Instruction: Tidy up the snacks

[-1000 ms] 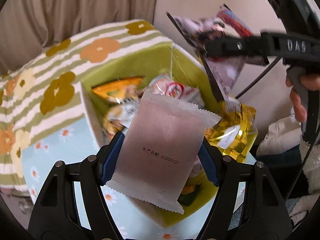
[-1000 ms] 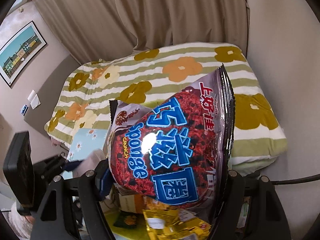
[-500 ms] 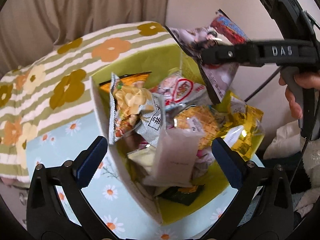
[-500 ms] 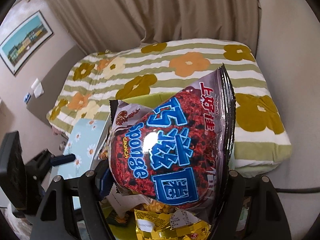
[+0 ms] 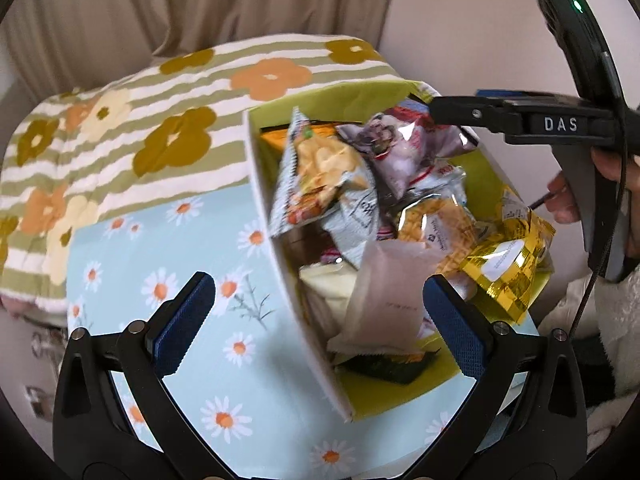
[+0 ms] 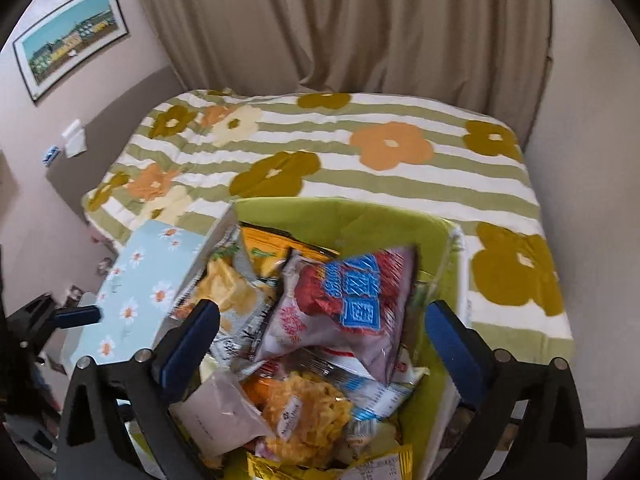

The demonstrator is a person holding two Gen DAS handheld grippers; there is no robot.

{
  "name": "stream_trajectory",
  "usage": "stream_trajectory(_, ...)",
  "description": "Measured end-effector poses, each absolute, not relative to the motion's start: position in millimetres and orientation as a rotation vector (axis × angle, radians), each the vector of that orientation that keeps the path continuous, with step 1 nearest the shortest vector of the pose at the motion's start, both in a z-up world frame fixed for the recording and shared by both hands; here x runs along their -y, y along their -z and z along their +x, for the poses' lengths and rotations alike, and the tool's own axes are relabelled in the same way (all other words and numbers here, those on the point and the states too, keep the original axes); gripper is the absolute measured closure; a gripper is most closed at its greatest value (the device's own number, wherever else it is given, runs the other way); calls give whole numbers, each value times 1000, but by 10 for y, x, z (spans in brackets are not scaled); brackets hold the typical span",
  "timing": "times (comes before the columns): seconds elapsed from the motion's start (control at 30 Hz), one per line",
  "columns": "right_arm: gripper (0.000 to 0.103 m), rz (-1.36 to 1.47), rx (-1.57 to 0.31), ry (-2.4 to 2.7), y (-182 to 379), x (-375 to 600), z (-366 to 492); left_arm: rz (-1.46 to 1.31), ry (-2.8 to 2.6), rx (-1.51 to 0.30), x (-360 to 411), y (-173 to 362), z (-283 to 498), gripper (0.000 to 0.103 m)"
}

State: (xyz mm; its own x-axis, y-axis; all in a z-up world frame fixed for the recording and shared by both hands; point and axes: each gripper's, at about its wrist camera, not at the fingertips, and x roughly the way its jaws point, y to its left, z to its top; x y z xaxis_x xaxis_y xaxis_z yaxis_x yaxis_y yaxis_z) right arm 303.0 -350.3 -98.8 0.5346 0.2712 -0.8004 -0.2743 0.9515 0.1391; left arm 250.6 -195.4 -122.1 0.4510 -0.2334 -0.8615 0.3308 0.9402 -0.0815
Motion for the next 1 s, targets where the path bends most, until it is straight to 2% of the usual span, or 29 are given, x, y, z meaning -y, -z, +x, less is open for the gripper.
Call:
stream_trajectory(0.33, 1, 40, -832, -241, 444, 3327, 2275, 87, 306, -955, 1565, 821, 2050, 0)
stream_trajectory(0.7, 1, 81, -668, -104, -160, 2839, 794, 36, 230, -697, 902, -3, 832, 0)
stream_trajectory(1.0, 1, 14, -556, -16, -268, 2446, -143, -37, 192, -603, 461, -144, 11, 0)
